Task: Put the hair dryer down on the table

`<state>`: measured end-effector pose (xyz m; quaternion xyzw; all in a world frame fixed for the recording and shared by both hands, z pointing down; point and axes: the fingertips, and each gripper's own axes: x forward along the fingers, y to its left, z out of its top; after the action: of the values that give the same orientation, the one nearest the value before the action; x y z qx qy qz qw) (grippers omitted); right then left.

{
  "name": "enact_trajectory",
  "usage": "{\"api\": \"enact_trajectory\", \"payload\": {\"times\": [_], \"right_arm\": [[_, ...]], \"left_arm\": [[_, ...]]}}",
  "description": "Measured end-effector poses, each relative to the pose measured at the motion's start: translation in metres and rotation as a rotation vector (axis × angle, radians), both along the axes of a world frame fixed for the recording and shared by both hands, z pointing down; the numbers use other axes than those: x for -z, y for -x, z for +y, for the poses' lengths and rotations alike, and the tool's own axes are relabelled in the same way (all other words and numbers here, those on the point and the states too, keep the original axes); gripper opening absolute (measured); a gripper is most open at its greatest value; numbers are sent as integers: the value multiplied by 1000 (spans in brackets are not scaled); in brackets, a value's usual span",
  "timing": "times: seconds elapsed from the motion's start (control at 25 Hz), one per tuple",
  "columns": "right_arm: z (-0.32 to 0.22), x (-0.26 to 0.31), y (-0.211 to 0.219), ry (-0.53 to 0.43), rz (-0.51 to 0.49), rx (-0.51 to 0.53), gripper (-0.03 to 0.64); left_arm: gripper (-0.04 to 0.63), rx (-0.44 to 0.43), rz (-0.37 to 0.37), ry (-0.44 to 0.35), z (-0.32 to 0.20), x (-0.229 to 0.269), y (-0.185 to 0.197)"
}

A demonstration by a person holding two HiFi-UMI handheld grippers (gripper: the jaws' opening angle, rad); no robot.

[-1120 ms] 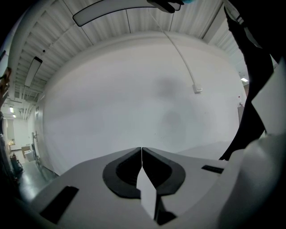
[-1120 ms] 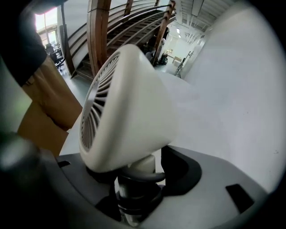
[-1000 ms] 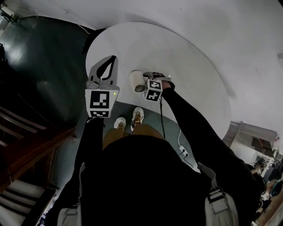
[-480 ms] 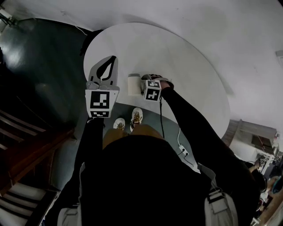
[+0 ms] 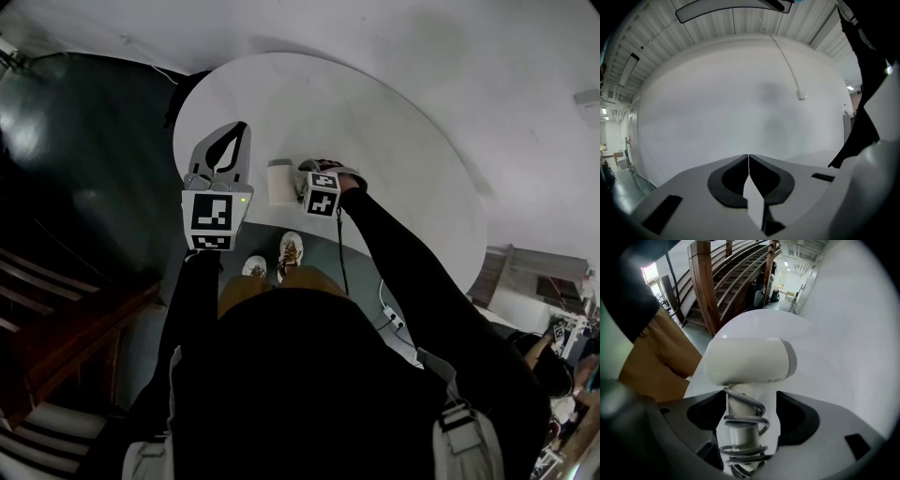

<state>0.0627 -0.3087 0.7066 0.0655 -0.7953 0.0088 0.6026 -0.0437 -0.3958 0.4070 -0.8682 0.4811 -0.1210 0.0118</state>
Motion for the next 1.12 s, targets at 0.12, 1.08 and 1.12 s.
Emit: {"api": "enact_trajectory", "payload": {"times": [0.12, 1.08, 1.12], "right_arm": [[-2, 7, -2, -10, -4, -30, 328], [-21, 173, -16, -496, -491, -758, 328], [-18, 187, -16, -523, -538, -793, 328]], "left_arm": [[18, -22, -1, -5, 0, 3, -4], [18, -271, -6, -119, 47, 33, -44], [18, -281, -4, -119, 51, 32, -45]]}}
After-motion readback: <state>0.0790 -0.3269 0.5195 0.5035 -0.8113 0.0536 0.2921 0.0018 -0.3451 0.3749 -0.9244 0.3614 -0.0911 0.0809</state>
